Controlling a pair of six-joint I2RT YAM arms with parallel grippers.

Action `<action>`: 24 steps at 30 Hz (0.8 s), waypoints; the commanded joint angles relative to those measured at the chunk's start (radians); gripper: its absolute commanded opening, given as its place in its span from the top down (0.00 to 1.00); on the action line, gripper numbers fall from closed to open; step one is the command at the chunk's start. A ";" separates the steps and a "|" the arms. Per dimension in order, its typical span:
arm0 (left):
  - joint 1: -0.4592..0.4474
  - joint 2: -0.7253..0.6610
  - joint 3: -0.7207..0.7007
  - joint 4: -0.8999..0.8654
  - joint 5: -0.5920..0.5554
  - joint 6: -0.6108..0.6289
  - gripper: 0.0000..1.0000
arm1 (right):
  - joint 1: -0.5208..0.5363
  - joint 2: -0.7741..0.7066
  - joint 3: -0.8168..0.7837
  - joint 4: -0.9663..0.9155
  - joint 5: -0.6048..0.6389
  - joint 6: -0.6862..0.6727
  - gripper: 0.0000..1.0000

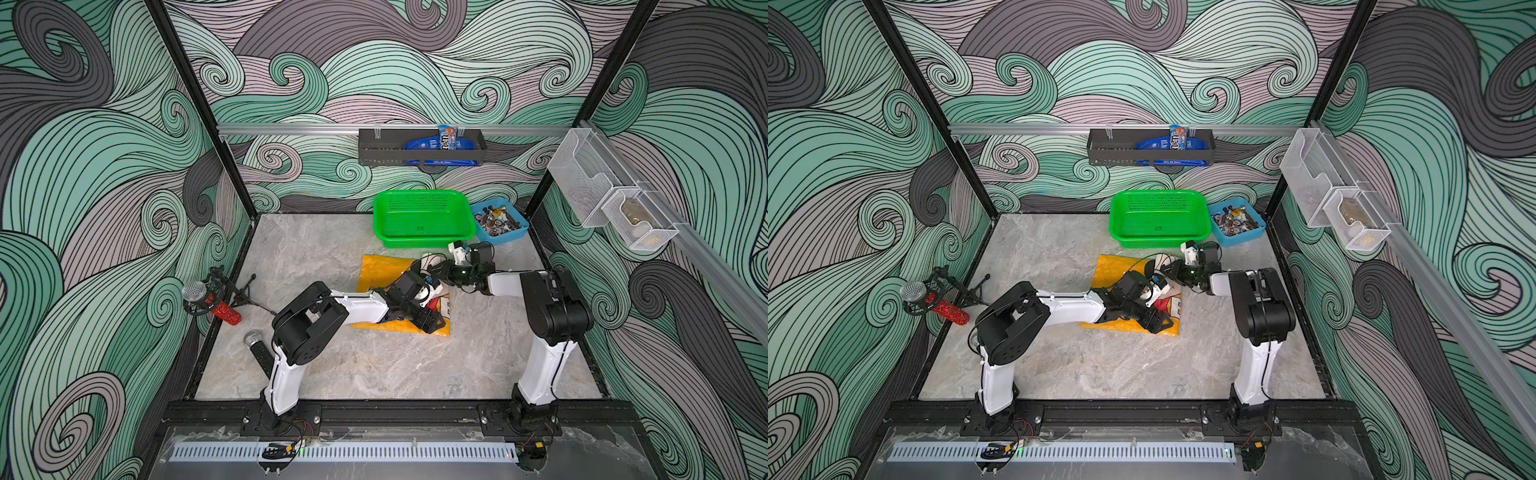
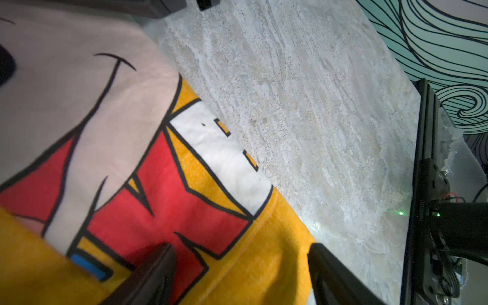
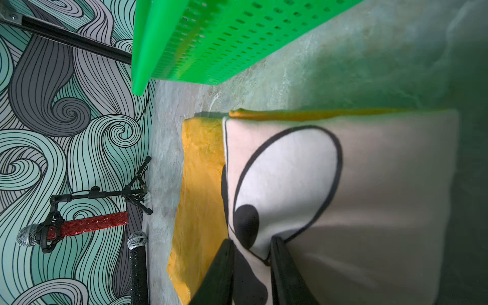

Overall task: Roll up the pillowcase
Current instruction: Roll the pillowcase at the center of the board.

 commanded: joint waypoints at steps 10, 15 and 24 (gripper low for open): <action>-0.003 -0.043 -0.056 -0.093 0.025 -0.012 0.18 | 0.049 0.101 0.087 0.065 0.033 0.054 0.74; -0.003 -0.081 -0.080 -0.100 0.027 -0.011 0.18 | 0.053 0.110 0.061 -0.001 0.137 -0.002 0.74; 0.010 -0.168 -0.090 -0.125 0.023 -0.016 0.18 | 0.045 -0.046 0.098 -0.061 0.099 -0.029 0.66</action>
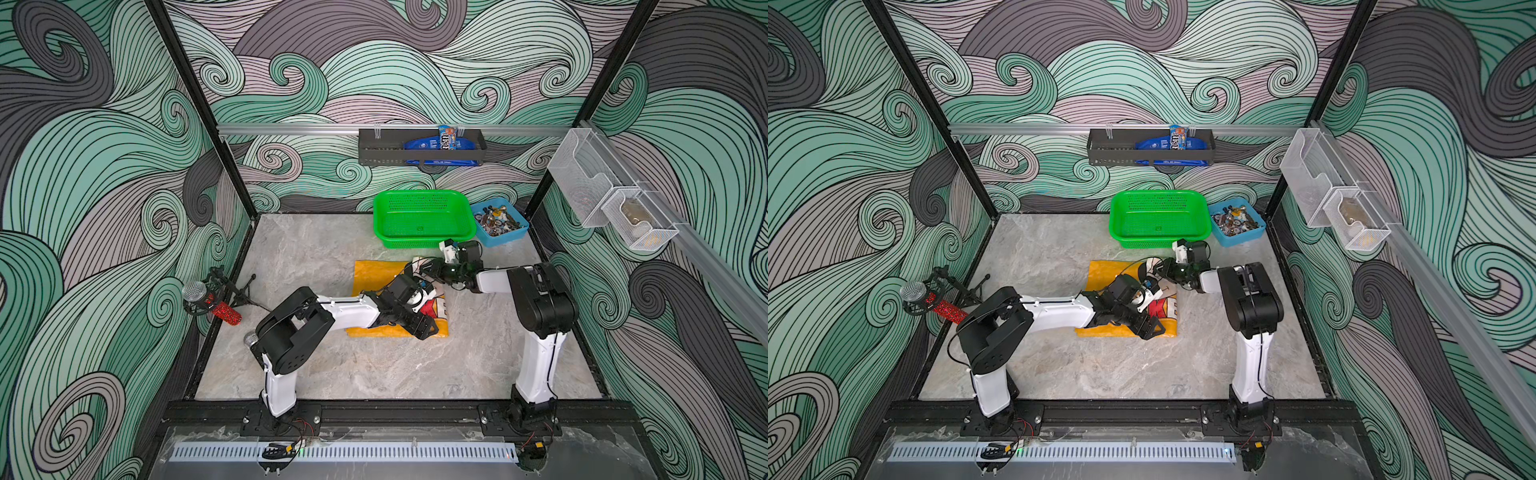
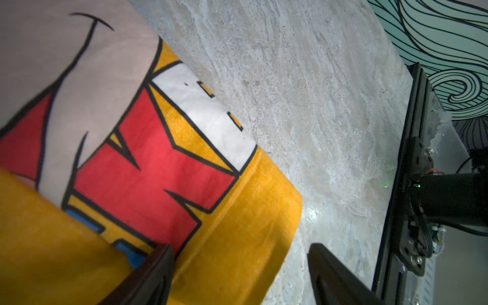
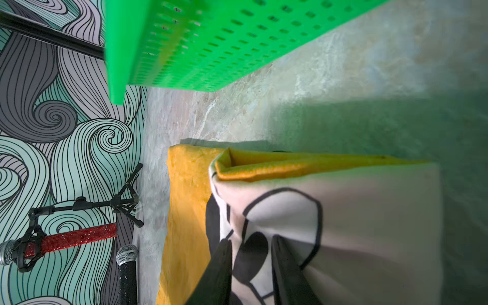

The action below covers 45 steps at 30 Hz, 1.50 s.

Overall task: Roll up the pillowcase
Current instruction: Roll the pillowcase at the center of the board.

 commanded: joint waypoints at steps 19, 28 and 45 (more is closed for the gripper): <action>0.149 -0.050 0.103 -0.056 -0.066 -0.032 0.17 | -0.106 -0.335 -0.270 -0.386 -0.045 -0.232 0.39; 0.190 -0.066 0.070 -0.066 -0.063 -0.029 0.17 | -0.079 -0.224 -0.248 -0.380 -0.106 -0.233 0.39; 0.214 -0.096 0.021 -0.090 -0.052 -0.020 0.17 | -0.072 -0.244 -0.227 -0.285 -0.138 -0.190 0.88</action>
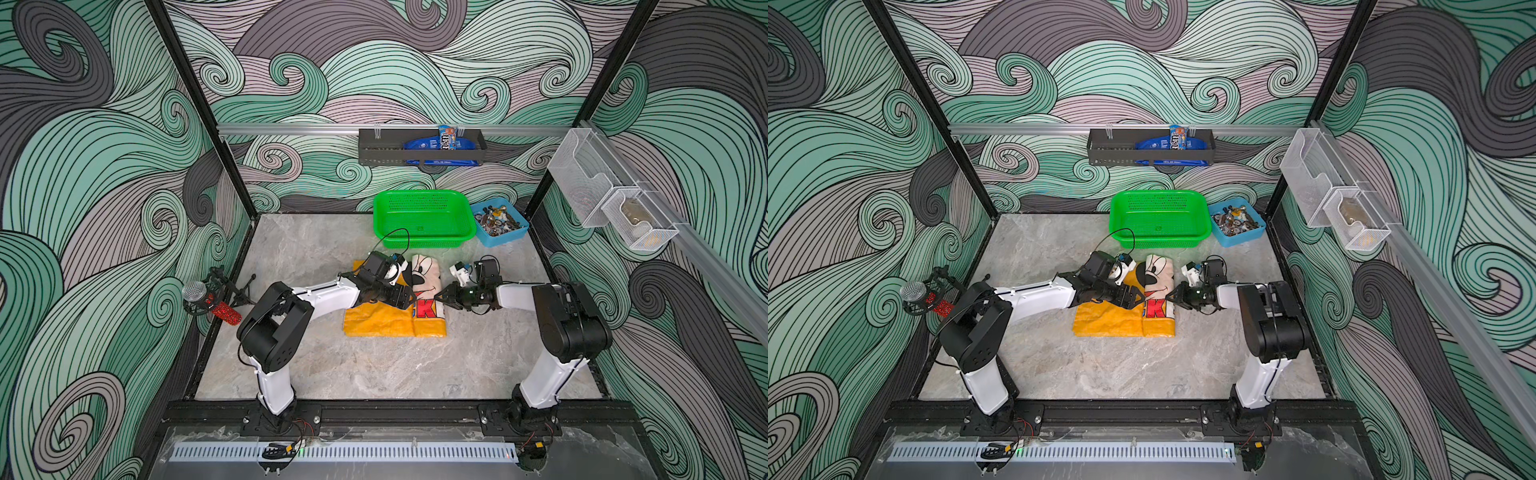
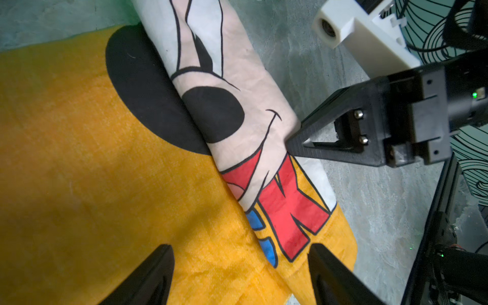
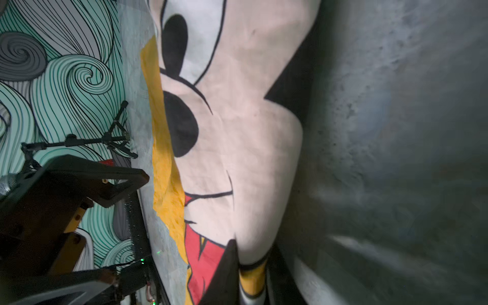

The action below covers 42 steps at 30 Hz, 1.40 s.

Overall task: Roll up the pillowcase
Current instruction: Roll the pillowcase at the center of the board.

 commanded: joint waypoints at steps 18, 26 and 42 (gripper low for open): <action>0.018 -0.032 -0.021 -0.020 0.007 0.005 0.17 | -0.029 -0.199 0.110 -0.412 0.430 -0.133 0.92; 0.020 -0.037 -0.021 -0.036 0.004 0.013 0.17 | 0.027 -0.177 0.193 -0.433 0.389 -0.101 0.68; 0.044 -0.075 -0.038 -0.056 -0.001 0.024 0.17 | 0.213 -0.091 0.371 -0.437 0.379 -0.045 0.64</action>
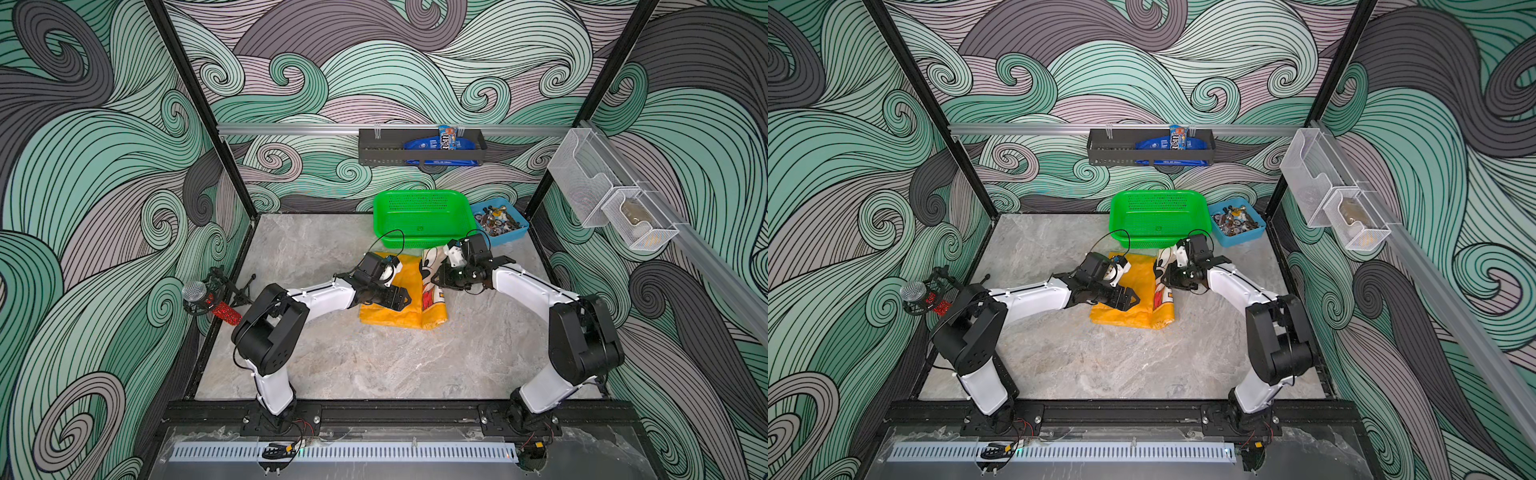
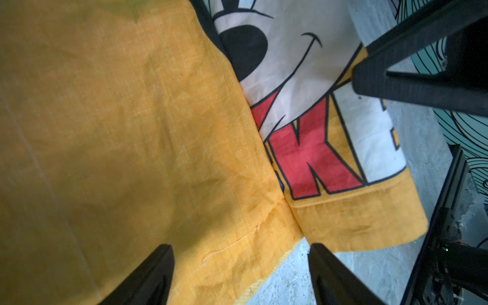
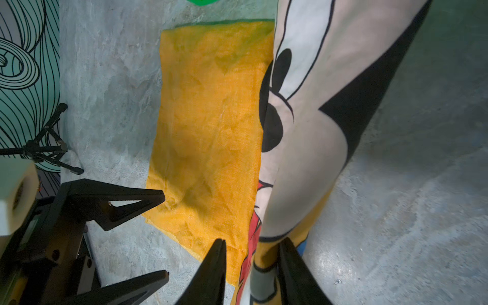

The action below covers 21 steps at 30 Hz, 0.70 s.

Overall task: Roll up the pillowcase
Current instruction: Roll the pillowcase at the center of the board.

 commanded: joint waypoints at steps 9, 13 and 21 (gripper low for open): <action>0.042 -0.103 -0.048 -0.032 -0.020 0.016 0.17 | 0.137 0.146 0.186 -0.001 -0.023 0.050 0.62; 0.055 -0.141 -0.073 -0.049 -0.029 0.018 0.17 | 0.171 0.216 0.253 -0.002 -0.030 0.051 0.62; 0.059 -0.196 -0.142 -0.025 0.002 0.001 0.17 | 0.201 0.276 0.328 0.001 -0.038 0.036 0.62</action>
